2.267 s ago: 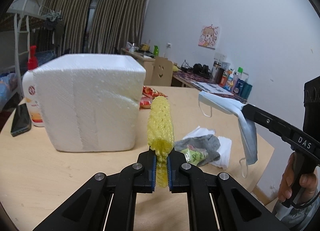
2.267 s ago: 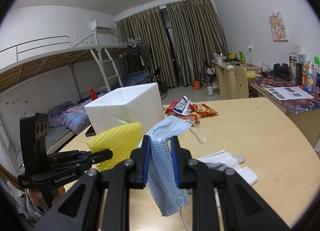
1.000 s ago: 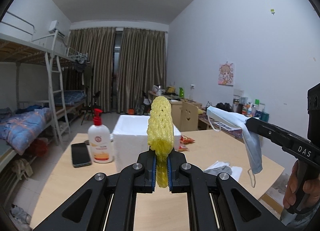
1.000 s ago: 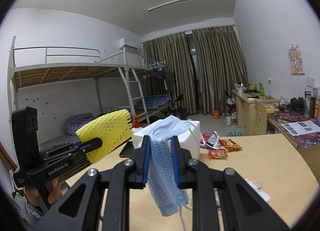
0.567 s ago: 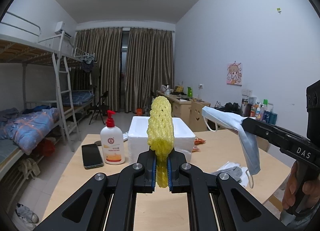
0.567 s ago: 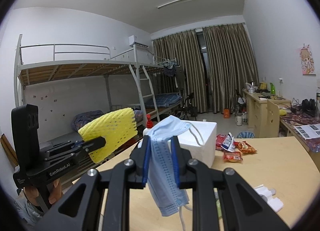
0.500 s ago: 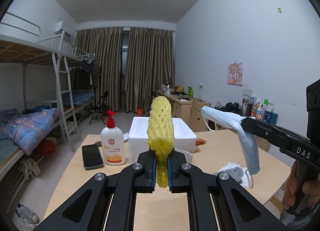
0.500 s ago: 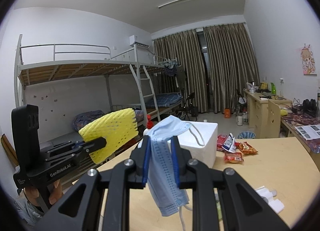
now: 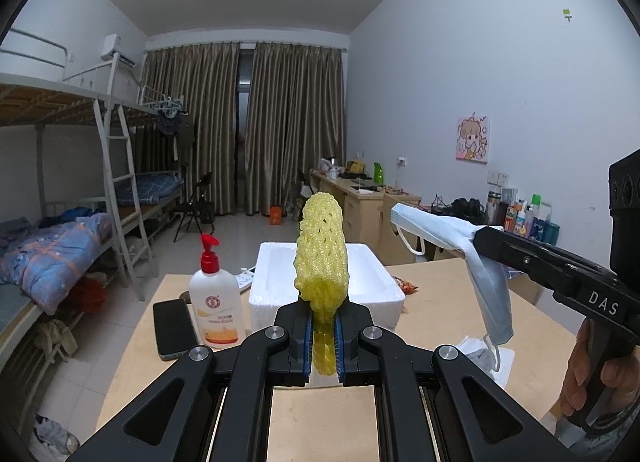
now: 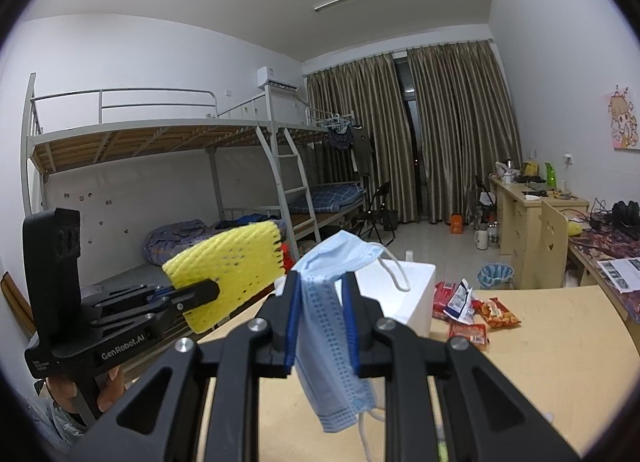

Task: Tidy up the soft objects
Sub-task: 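Carry the yellow net over the foam box and release it with the left tool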

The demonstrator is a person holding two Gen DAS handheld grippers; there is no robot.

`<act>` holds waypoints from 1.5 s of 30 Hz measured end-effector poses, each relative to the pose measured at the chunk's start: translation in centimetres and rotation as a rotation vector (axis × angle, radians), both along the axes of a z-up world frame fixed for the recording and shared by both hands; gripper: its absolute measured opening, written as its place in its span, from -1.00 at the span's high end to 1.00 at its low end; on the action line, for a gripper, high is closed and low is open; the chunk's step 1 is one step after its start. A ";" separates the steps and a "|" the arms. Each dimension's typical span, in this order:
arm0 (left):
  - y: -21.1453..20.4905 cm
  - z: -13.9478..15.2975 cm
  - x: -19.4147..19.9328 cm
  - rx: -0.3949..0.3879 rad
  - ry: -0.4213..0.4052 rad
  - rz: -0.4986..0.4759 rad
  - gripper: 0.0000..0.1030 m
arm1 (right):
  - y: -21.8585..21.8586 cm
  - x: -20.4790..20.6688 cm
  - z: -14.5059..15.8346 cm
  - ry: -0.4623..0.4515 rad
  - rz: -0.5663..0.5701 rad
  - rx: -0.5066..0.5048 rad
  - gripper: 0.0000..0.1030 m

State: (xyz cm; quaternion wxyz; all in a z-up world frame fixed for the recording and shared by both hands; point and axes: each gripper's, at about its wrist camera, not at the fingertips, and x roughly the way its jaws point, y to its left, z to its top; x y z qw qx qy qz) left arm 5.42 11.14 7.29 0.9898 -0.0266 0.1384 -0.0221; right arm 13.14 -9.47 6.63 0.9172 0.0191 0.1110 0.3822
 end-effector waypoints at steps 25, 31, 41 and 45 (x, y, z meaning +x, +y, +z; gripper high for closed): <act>1.9 0.3 10.7 -0.014 0.084 -0.066 0.83 | 3.2 5.3 1.4 0.025 0.001 -0.023 0.53; 2.5 -0.4 13.2 -0.018 0.117 -0.089 0.83 | 3.6 6.0 1.0 0.039 -0.002 -0.024 0.53; 2.6 -2.1 16.1 -0.002 0.149 -0.104 0.80 | 4.5 6.4 1.0 0.050 -0.010 -0.042 0.53; 2.8 -2.6 16.7 -0.006 0.168 -0.117 0.62 | 4.8 6.6 1.2 0.054 -0.015 -0.047 0.53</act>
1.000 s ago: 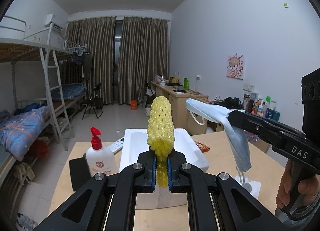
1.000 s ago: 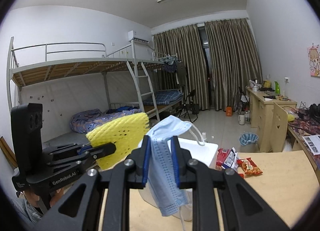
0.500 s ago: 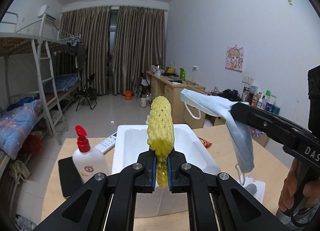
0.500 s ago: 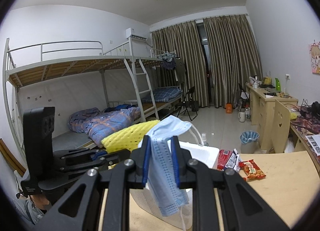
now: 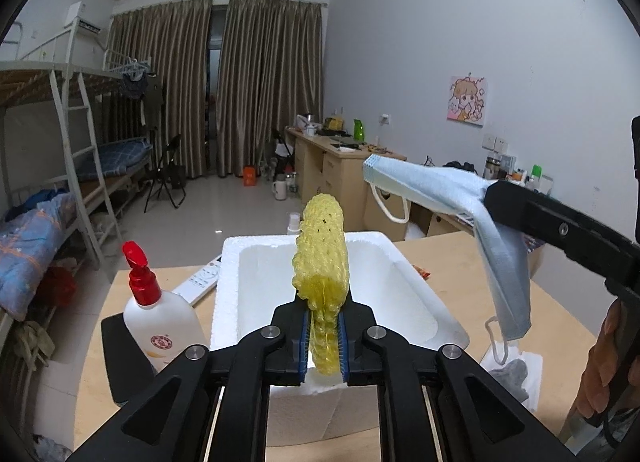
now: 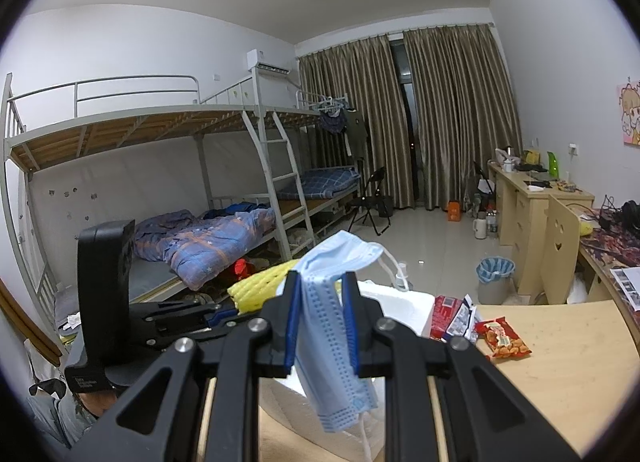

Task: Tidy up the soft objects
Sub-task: 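Carry the yellow net over the foam box and release it with the left tool, then lower the blue mask into the foam box and open the right tool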

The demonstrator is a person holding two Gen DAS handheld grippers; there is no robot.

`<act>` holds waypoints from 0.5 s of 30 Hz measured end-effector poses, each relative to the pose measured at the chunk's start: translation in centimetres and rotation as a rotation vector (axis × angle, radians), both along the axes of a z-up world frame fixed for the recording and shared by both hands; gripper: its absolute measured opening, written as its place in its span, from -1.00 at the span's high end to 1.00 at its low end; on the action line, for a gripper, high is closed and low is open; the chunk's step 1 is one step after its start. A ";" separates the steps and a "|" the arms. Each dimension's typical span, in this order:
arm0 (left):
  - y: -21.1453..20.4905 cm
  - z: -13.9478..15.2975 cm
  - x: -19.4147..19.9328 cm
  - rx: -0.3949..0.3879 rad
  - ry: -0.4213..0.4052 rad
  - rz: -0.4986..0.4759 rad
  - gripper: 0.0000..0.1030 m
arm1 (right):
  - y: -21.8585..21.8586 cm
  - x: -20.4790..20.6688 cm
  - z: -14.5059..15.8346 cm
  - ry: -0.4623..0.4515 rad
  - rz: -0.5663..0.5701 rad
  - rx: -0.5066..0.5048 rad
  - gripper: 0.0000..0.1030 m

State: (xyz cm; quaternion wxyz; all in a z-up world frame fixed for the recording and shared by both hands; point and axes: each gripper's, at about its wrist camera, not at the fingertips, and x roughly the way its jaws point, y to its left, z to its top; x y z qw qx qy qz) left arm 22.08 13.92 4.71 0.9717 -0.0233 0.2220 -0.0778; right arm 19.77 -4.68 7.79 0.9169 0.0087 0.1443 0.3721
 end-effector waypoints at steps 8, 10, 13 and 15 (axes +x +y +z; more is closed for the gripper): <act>0.3 0.1 -1.0 0.001 -0.050 0.018 -0.61 | 0.1 0.0 0.4 -0.002 -0.012 -0.005 0.53; 0.4 0.2 -1.2 0.004 -0.054 0.019 -0.62 | 0.4 0.1 0.4 0.001 -0.012 -0.008 0.53; 0.6 0.3 -1.5 0.012 -0.060 0.028 -0.64 | 0.7 0.2 0.5 0.000 -0.008 -0.013 0.53; 0.8 0.3 -1.8 0.012 -0.064 0.035 -0.68 | 1.0 0.3 0.6 -0.001 -0.005 -0.020 0.53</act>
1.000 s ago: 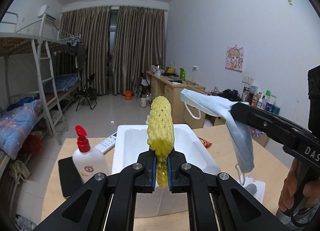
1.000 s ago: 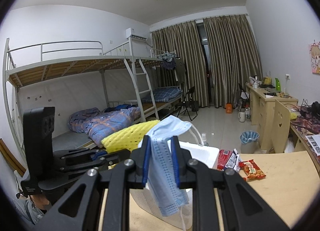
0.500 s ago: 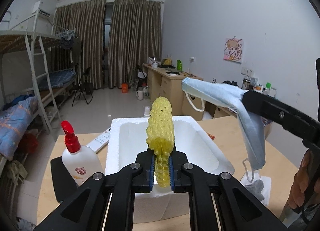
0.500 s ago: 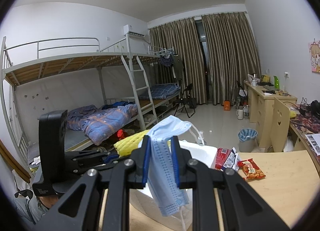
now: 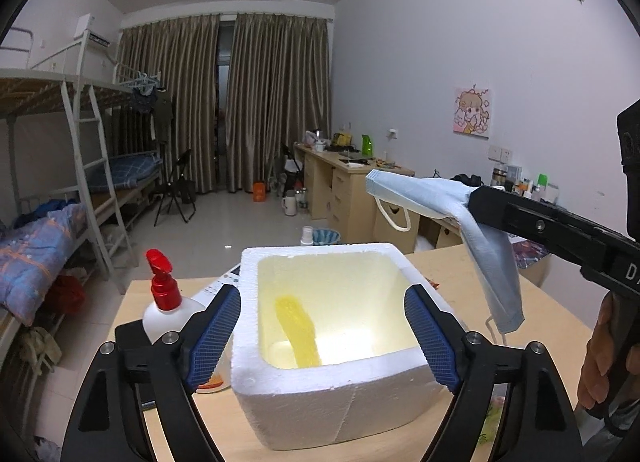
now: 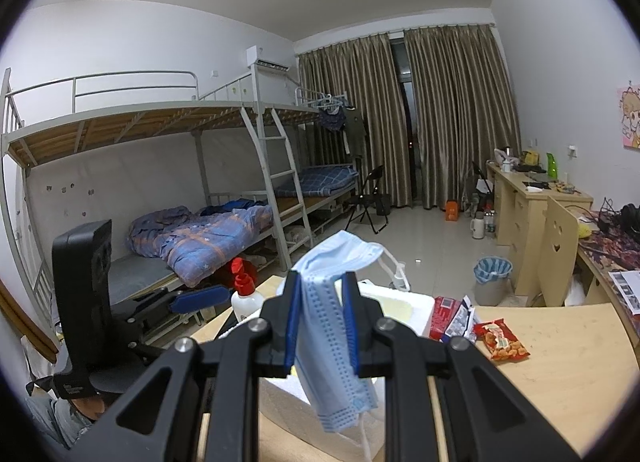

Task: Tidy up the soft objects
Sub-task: 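Lower the blue mask into the foam box and open the right tool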

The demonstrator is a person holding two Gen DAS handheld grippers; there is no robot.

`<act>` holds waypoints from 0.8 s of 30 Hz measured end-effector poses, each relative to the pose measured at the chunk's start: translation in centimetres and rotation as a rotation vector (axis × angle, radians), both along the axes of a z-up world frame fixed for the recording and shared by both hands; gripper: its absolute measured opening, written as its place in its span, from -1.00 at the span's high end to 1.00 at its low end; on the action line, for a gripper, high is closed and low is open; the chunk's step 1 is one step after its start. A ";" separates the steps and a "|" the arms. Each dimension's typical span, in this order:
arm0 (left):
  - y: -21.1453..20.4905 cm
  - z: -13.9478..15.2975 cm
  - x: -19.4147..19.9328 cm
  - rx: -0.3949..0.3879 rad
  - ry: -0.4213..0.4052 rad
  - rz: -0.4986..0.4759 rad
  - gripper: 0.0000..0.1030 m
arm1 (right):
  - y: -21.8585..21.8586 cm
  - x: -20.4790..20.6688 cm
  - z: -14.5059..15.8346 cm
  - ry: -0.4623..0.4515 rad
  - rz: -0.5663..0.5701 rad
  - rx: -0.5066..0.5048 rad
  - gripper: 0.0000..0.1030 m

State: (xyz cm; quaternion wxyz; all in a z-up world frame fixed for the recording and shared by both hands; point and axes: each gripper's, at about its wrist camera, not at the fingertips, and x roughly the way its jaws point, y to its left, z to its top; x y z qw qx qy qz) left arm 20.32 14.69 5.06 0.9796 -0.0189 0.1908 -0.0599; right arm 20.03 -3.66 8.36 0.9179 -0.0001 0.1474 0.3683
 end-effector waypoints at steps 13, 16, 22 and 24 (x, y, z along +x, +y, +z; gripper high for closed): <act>1.5 0.2 -1.3 -0.010 -0.017 0.031 -0.70 | 1.3 2.4 -0.8 0.035 0.019 -0.027 0.53; 1.8 0.2 -1.4 -0.013 -0.019 0.032 -0.70 | 1.9 2.9 -1.0 0.046 0.020 -0.039 0.53; 2.2 0.1 -1.2 -0.024 -0.014 0.034 -0.70 | 2.5 3.7 -1.5 0.063 0.024 -0.057 0.53; 2.3 0.0 -1.1 -0.027 -0.011 0.032 -0.70 | 2.5 3.9 -1.6 0.073 0.024 -0.056 0.50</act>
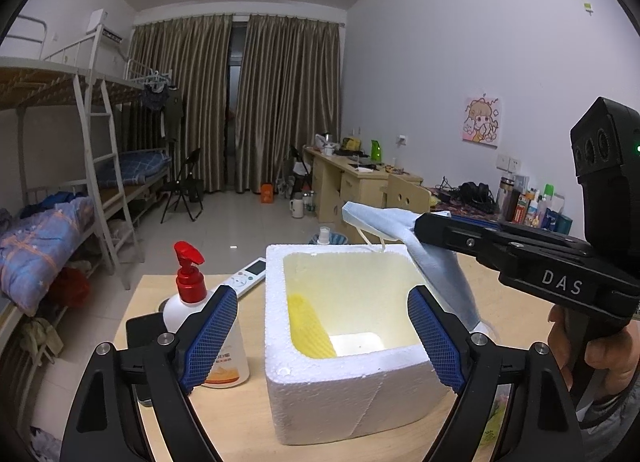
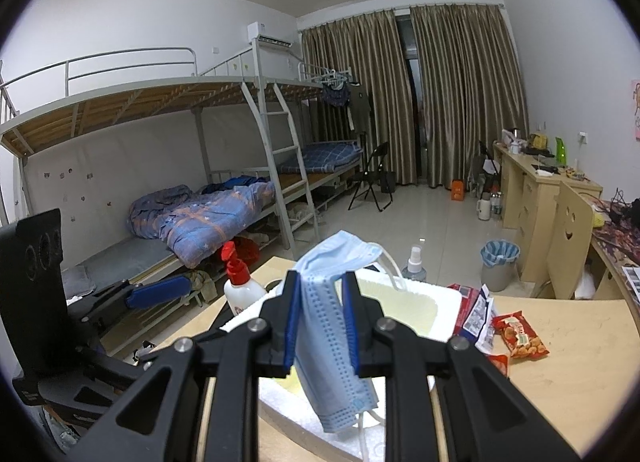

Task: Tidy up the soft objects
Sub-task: 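Lower the blue mask into the foam box and open the right tool, then move both tools back toward the grey sock and green snack bag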

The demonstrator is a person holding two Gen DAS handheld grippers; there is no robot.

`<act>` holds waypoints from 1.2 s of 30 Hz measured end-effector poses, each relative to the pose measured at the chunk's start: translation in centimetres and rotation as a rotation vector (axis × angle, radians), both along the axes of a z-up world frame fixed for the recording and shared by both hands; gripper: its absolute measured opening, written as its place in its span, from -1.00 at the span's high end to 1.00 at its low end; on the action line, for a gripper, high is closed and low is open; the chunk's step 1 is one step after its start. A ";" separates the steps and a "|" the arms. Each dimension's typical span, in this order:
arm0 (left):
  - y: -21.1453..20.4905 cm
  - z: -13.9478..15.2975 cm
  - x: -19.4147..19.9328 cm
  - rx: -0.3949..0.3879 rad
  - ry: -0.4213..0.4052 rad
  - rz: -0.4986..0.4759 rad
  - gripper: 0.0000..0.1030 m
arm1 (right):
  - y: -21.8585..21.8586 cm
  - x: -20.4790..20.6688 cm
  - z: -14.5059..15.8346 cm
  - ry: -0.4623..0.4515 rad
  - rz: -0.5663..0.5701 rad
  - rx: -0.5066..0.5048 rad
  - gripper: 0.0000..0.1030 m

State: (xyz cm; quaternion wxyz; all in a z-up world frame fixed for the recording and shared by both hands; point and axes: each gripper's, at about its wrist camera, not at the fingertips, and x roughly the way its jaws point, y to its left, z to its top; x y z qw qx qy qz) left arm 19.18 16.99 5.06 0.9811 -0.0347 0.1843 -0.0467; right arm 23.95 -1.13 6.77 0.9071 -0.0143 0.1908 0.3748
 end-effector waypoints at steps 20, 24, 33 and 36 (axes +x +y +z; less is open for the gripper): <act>-0.2 0.1 -0.2 0.008 -0.001 0.003 -0.70 | -2.1 -0.6 0.6 0.011 -0.029 0.053 -0.70; -0.8 0.3 -0.8 0.015 -0.011 -0.002 -0.70 | -2.8 -1.2 1.1 0.001 -0.039 0.063 -0.81; -2.6 1.3 -3.5 0.029 -0.053 0.015 -0.99 | -5.0 -3.6 2.3 -0.044 -0.081 0.082 -0.99; -3.2 1.7 -4.4 0.024 -0.064 0.013 -0.99 | -5.7 -4.5 2.7 -0.062 -0.093 0.081 -0.99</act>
